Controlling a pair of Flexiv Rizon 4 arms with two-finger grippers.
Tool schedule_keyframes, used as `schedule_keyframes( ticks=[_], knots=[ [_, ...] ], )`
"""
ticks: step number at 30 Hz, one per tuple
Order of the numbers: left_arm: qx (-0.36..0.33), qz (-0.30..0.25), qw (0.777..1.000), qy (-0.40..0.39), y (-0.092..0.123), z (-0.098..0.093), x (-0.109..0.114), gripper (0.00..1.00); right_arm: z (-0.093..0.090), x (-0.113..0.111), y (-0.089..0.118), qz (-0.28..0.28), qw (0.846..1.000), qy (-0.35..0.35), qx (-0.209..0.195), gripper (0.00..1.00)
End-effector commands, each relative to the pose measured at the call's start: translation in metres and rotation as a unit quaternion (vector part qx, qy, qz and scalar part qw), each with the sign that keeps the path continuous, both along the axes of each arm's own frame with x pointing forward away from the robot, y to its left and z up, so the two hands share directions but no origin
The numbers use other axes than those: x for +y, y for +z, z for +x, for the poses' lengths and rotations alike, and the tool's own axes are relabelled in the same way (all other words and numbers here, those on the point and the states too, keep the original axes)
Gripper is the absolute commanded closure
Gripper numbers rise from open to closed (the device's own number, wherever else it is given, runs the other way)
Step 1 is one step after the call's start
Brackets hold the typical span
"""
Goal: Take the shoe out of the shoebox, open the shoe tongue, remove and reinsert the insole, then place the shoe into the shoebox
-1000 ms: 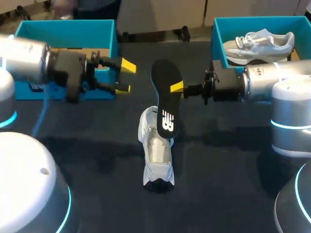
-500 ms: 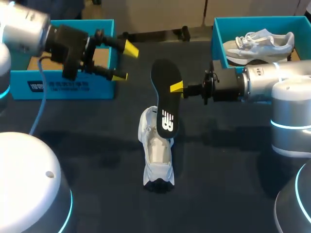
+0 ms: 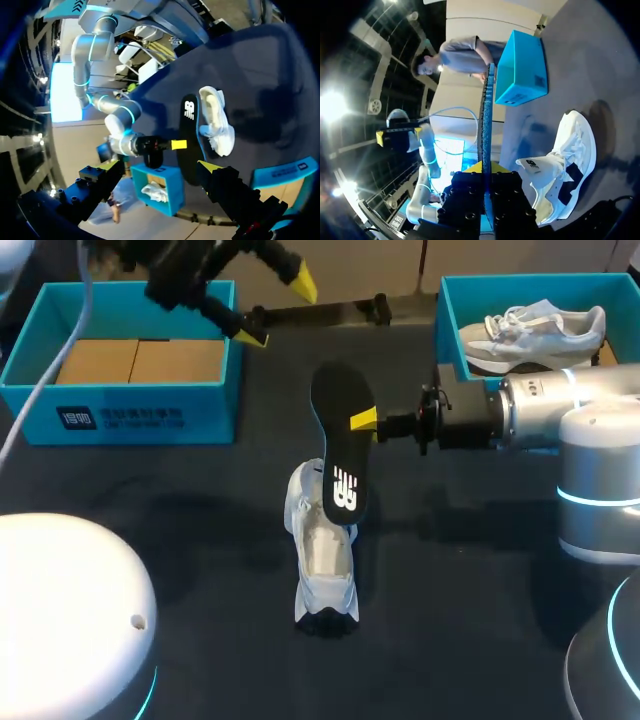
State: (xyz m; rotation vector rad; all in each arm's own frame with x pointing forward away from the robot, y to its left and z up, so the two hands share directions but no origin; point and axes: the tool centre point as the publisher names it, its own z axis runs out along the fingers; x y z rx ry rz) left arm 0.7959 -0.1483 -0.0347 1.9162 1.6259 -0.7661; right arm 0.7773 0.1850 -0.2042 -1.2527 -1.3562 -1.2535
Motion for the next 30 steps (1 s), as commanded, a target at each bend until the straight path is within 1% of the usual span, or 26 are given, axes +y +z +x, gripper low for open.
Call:
schedule_keyframes(
  ticks=[1, 4, 7, 11, 17, 19, 21, 26, 30],
  knots=[
    [0.044, 0.282, 0.958, -0.034, -0.003, 0.014, -0.021, 0.00, -0.001, 0.001, 0.000, 0.000, 1.000, -0.001, 0.000, 1.00],
    [0.048, 0.323, 0.945, -0.032, -0.006, 0.016, -0.030, 0.00, -0.001, 0.001, 0.000, 0.000, 1.000, -0.001, 0.000, 1.00],
    [0.042, 0.352, 0.935, -0.029, -0.006, 0.021, -0.039, 0.00, -0.001, 0.001, 0.000, 0.000, 1.000, -0.001, 0.000, 1.00],
    [0.046, 0.380, 0.923, -0.030, -0.007, 0.028, -0.048, 0.00, -0.001, 0.001, 0.000, 0.000, 1.000, -0.001, 0.000, 1.00],
    [0.041, 0.423, 0.904, -0.036, -0.007, 0.030, -0.054, 0.00, -0.001, 0.001, 0.000, 0.000, 1.000, -0.001, 0.000, 1.00],
    [0.045, 0.427, 0.902, -0.036, -0.008, 0.030, -0.055, 0.00, -0.001, 0.001, 0.000, 0.000, 1.000, -0.001, 0.000, 1.00],
    [0.050, 0.439, 0.896, -0.045, -0.010, 0.031, -0.056, 0.00, -0.001, 0.001, 0.000, 0.000, 1.000, -0.001, 0.000, 1.00],
    [0.045, 0.467, 0.882, -0.040, -0.014, 0.032, -0.060, 0.00, -0.001, 0.001, 0.000, 0.000, 1.000, -0.001, 0.000, 1.00],
    [0.048, 0.454, 0.890, -0.027, -0.015, 0.031, -0.060, 0.00, -0.001, 0.001, 0.000, 0.000, 1.000, -0.001, 0.000, 1.00]
  ],
)
